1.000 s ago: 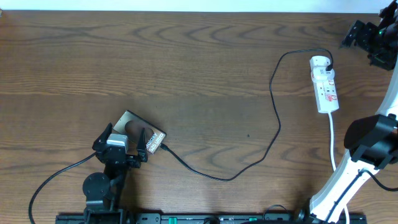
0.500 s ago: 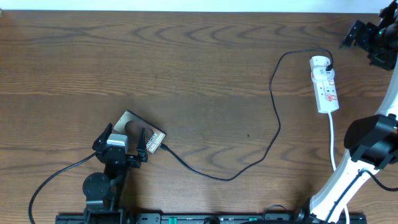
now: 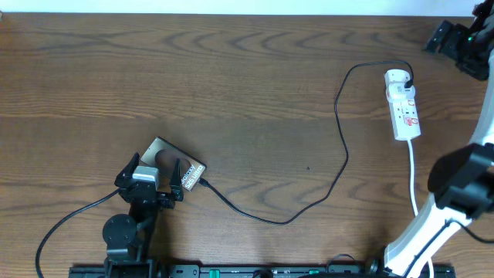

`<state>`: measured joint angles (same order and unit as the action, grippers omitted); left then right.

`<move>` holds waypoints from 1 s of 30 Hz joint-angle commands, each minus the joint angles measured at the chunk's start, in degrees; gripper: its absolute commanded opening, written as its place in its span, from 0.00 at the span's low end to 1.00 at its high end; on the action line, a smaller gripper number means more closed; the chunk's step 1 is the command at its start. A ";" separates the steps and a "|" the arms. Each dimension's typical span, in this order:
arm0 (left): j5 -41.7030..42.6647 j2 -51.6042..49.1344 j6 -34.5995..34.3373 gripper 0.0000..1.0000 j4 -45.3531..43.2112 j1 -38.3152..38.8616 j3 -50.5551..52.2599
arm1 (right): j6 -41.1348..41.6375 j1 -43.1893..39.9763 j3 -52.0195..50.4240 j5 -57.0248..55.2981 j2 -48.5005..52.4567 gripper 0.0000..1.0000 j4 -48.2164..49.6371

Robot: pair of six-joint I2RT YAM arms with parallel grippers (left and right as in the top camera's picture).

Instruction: Plug charger to phone and switch on socket

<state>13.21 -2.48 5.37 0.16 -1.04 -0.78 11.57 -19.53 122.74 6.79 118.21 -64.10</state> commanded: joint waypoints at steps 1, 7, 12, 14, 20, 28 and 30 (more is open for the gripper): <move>0.92 0.33 -0.04 0.87 2.78 -0.28 0.50 | -1.60 3.45 -14.40 -0.68 -12.50 0.99 10.19; 0.94 0.33 -0.02 0.87 2.78 -0.28 0.50 | -5.53 9.92 -45.20 -0.87 -33.55 0.99 39.12; 0.94 0.33 -0.02 0.87 2.78 -0.28 0.50 | -7.17 13.29 -61.27 -0.85 -45.51 0.99 52.35; 0.92 0.33 -0.04 0.87 2.78 -0.28 0.50 | -7.15 14.08 -65.31 -0.76 -48.78 0.99 53.70; 0.92 0.33 -0.02 0.87 2.78 -0.28 0.50 | -6.93 15.65 -77.02 -0.63 -61.35 0.99 57.33; 0.92 0.33 -0.04 0.87 2.78 -0.28 0.50 | -6.93 15.80 -91.45 -0.59 -81.59 0.99 61.24; 0.92 0.33 -0.04 0.87 2.78 -0.28 0.50 | -6.93 15.80 -95.17 -0.42 -85.53 0.99 62.82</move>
<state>13.19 -2.50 5.37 0.27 -1.04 -0.84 5.39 -4.14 32.34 6.46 37.28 -2.48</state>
